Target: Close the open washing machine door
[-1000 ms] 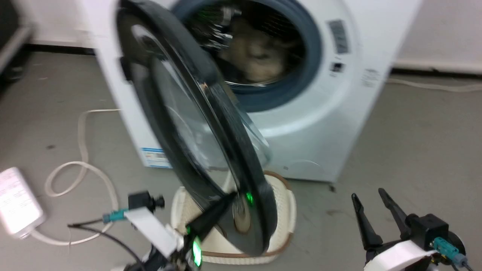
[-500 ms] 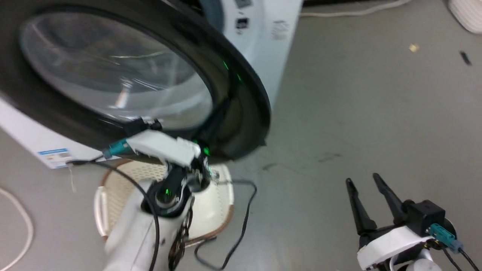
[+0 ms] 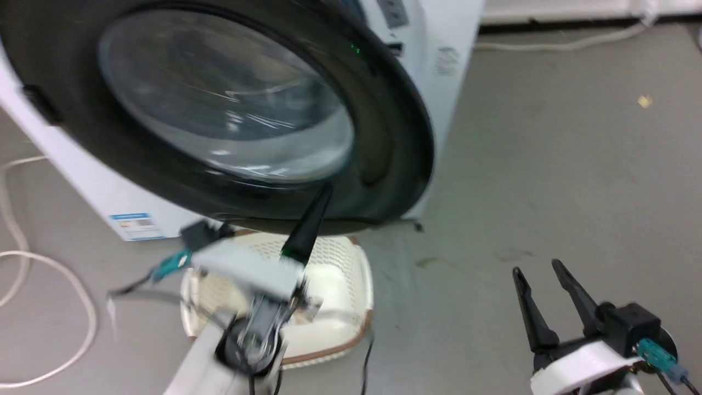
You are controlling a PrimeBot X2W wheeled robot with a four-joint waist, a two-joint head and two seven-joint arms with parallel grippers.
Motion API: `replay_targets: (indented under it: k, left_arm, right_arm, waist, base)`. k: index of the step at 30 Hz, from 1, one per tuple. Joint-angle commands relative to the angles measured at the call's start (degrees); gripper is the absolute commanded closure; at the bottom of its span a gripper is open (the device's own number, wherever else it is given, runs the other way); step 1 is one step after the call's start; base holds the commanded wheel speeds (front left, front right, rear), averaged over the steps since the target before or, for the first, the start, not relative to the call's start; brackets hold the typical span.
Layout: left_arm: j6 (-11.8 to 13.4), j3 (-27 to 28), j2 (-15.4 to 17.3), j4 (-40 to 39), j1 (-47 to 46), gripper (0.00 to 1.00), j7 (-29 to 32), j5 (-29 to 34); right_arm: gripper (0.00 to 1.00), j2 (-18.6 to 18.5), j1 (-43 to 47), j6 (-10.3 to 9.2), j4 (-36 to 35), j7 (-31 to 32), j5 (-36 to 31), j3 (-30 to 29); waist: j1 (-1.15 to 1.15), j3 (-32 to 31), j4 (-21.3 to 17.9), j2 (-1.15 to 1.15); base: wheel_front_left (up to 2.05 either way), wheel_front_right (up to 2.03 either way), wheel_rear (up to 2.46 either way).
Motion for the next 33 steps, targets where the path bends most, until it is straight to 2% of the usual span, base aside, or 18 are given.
replay_targets:
  k: [1,7,10,12,14,16,19,20,24,25,26,33]
  left_arm:
    - [-0.2,-0.7,1.9,-1.7,3.1,0.00,-1.7,2.5]
    - [-0.2,-4.8,10.7,-7.0,12.6,0.00,-13.4,19.0]
    - [0.1,-1.6,12.9,-7.4,16.0,0.00,-15.1,29.1]
    - [3.1,3.7,12.5,-9.2,17.8,0.00,-15.2,40.1]
    - [6.3,7.2,11.6,-11.8,20.2,0.00,-15.2,51.6]
    - [8.9,9.8,9.9,-14.6,22.5,0.00,-15.2,60.7]
    - [10.2,11.0,8.0,-17.4,25.5,0.00,-15.2,70.0]
    - [10.6,9.7,7.6,-17.3,27.6,0.00,-15.2,76.9]
    - [10.7,8.8,6.4,-16.3,28.8,0.00,-15.2,80.4]
    - [10.7,8.8,6.1,-16.1,28.9,0.00,-15.2,80.8]
    - [10.8,8.9,5.8,-15.9,29.0,0.00,-15.2,81.1]
    - [11.1,9.5,4.2,-15.4,26.9,0.00,-15.3,83.0]
  right_arm:
    - [0.00,-0.6,1.3,0.05,-0.8,-0.2,0.4,0.2]
    - [0.00,-1.7,4.8,0.05,-3.4,-0.3,0.7,0.8]
    - [0.00,-1.9,6.3,0.05,-4.6,-0.3,0.7,1.0]
    - [0.00,-1.9,7.0,0.05,-5.2,-0.2,0.7,1.1]
    - [0.00,-1.9,7.4,0.05,-5.7,-0.1,0.6,1.5]
    - [0.00,-1.9,7.6,0.05,-6.1,0.0,0.6,1.9]
    - [0.00,-1.8,7.8,0.05,-6.5,0.2,0.5,2.3]
    - [0.00,-1.7,8.0,0.05,-6.5,0.5,0.5,3.0]
    - [0.00,-1.7,8.1,0.05,-6.4,1.1,0.7,4.2]
    - [0.46,-2.0,7.9,0.05,-6.4,1.5,0.9,5.0]
    - [1.00,-2.4,7.7,0.05,-6.6,1.8,1.0,5.8]
    - [1.00,-7.4,2.4,0.05,-9.2,3.4,3.3,10.9]
  waist:
    - [0.00,-4.0,4.5,-0.01]
    - [0.00,-8.2,10.5,-0.01]
    - [0.00,-9.5,12.9,-0.01]
    - [0.00,-10.0,14.3,-0.01]
    - [0.00,-10.4,15.0,-0.01]
    - [0.00,-10.6,15.5,-0.01]
    - [0.00,-10.8,16.1,-0.01]
    - [0.00,-10.8,16.4,-0.01]
    - [0.00,-10.1,17.0,-0.01]
    - [0.00,-9.8,17.1,-0.01]
    - [0.00,-9.5,17.3,-0.01]
    - [0.00,-3.7,19.7,-0.01]
  base:
    - [0.00,0.00,0.00]
    - [0.00,0.00,0.00]
    - [0.00,0.00,0.00]
    - [0.00,0.00,0.00]
    - [0.00,0.00,0.00]
    - [0.00,0.00,0.00]
    - [0.00,0.00,0.00]
    - [0.00,0.00,0.00]
    - [0.00,0.00,0.00]
    - [0.00,0.00,0.00]
    - [0.00,0.00,0.00]
    - [0.00,0.00,0.00]
